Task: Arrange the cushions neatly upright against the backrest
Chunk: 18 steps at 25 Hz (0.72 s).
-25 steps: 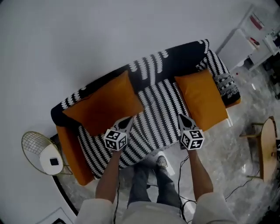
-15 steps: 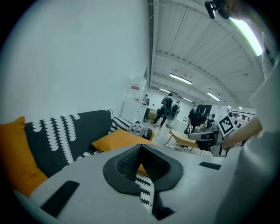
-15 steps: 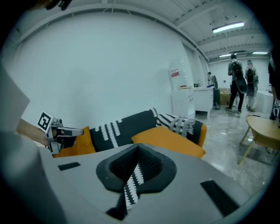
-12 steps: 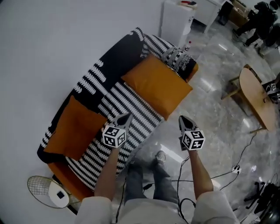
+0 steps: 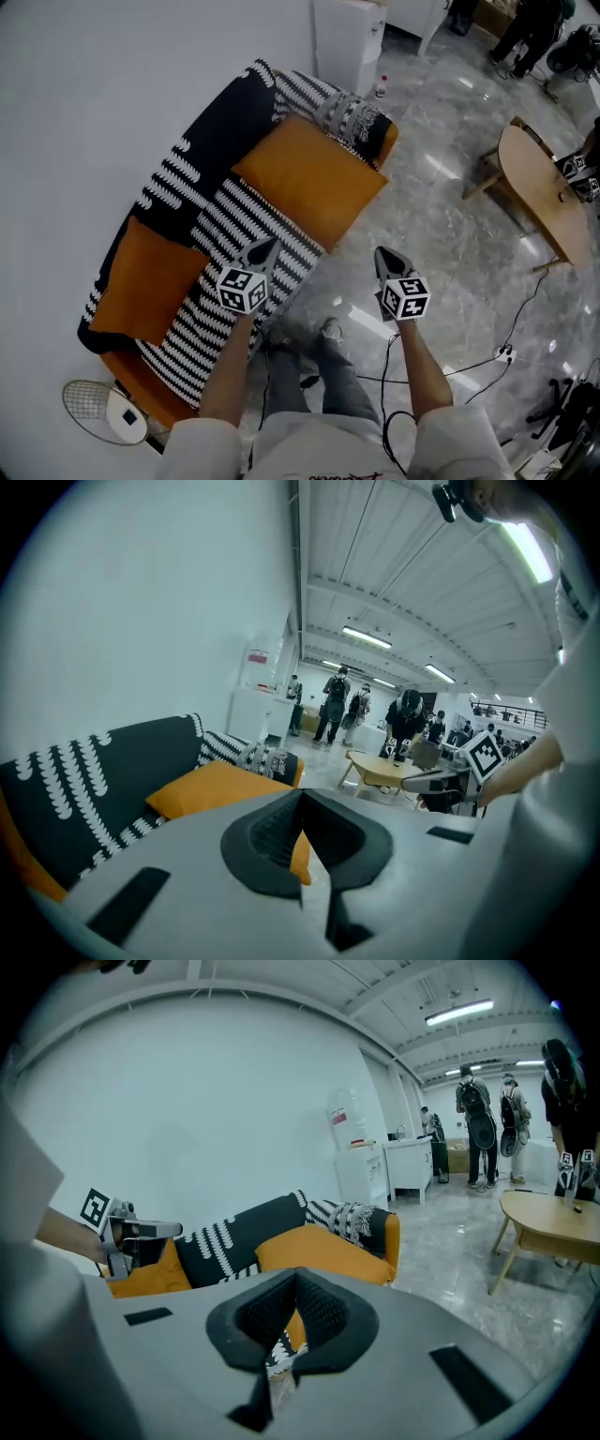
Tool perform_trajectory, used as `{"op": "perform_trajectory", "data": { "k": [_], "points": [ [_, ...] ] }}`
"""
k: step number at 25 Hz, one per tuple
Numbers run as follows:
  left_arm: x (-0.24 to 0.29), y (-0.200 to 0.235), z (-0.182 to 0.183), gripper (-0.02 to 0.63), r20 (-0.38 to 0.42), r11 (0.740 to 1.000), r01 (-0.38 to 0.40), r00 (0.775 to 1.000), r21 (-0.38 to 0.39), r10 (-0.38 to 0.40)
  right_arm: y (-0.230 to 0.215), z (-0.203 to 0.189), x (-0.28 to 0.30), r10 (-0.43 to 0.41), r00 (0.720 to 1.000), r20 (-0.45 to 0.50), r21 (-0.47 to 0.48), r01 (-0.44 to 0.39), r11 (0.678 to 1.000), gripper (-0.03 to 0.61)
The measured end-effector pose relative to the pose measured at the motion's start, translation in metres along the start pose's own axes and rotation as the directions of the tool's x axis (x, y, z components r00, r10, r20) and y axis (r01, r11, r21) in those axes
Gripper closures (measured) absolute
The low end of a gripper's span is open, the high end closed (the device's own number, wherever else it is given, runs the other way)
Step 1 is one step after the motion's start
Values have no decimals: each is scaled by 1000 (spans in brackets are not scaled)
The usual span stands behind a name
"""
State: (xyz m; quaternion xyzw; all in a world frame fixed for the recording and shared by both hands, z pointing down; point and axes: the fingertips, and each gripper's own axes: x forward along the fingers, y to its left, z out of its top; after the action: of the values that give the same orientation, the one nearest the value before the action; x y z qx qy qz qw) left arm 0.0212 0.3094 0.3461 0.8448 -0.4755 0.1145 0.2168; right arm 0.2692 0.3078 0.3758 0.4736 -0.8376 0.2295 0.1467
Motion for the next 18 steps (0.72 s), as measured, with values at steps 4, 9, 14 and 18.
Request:
{"op": "perform_trajectory", "data": {
  "k": [4, 9, 14, 18],
  "points": [
    [5, 2, 5, 584, -12, 1000, -17, 1000, 9, 17, -2, 5, 7, 12, 1000, -1, 4, -12, 1000, 551],
    [24, 10, 15, 584, -17, 1000, -30, 999, 7, 30, -9, 16, 23, 34, 999, 2, 5, -34, 999, 551],
    [44, 21, 29, 584, -22, 1000, -21, 1000, 15, 21, -13, 29, 39, 38, 999, 0, -7, -38, 999, 551],
    [64, 33, 45, 584, -14, 1000, -15, 1000, 25, 16, -20, 42, 53, 37, 999, 7, -11, -37, 999, 551]
  ]
}}
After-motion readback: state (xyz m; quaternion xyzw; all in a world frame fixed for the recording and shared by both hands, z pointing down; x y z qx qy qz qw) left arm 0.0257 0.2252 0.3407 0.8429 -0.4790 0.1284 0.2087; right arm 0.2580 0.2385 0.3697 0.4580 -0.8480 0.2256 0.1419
